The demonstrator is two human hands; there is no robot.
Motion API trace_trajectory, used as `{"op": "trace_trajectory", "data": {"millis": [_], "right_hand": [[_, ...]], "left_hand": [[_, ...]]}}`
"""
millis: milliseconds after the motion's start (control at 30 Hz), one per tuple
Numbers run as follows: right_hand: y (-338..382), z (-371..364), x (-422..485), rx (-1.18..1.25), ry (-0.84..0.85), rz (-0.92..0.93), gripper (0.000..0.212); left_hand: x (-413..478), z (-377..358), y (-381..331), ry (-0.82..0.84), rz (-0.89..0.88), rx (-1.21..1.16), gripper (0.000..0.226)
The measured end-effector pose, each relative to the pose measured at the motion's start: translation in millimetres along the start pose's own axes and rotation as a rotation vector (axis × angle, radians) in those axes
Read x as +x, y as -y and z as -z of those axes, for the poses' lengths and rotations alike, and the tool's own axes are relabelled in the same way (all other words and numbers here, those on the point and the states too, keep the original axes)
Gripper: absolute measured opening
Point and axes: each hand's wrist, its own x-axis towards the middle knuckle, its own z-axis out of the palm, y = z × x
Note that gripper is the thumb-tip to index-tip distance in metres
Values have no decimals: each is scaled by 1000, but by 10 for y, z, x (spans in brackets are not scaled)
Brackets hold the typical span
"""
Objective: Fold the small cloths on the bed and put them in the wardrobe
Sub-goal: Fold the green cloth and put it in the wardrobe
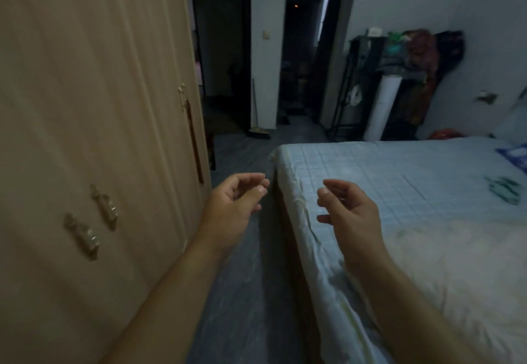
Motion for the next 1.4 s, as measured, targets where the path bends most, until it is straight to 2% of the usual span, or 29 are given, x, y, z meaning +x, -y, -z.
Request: {"op": "trace_trajectory", "data": {"millis": [233, 400, 633, 867, 1167, 1400], "right_hand": [[-287, 88, 964, -32, -133, -7, 17], [-627, 327, 1861, -28, -213, 11, 20], [-873, 613, 2800, -12, -294, -7, 22], [-1107, 658, 3600, -42, -400, -19, 24], [-1363, 2, 4965, -125, -508, 16, 23], [-1295, -681, 6153, -138, -522, 72, 22]], "left_hand": [[1195, -441, 253, 132, 21, -27, 19], [2128, -1014, 591, 216, 23, -35, 19], [3070, -1804, 771, 368, 8, -40, 21], [4008, -2238, 1044, 501, 15, -88, 24], [5763, -2231, 1215, 655, -43, -139, 26], [7335, -1976, 1035, 653, -76, -150, 22]]}}
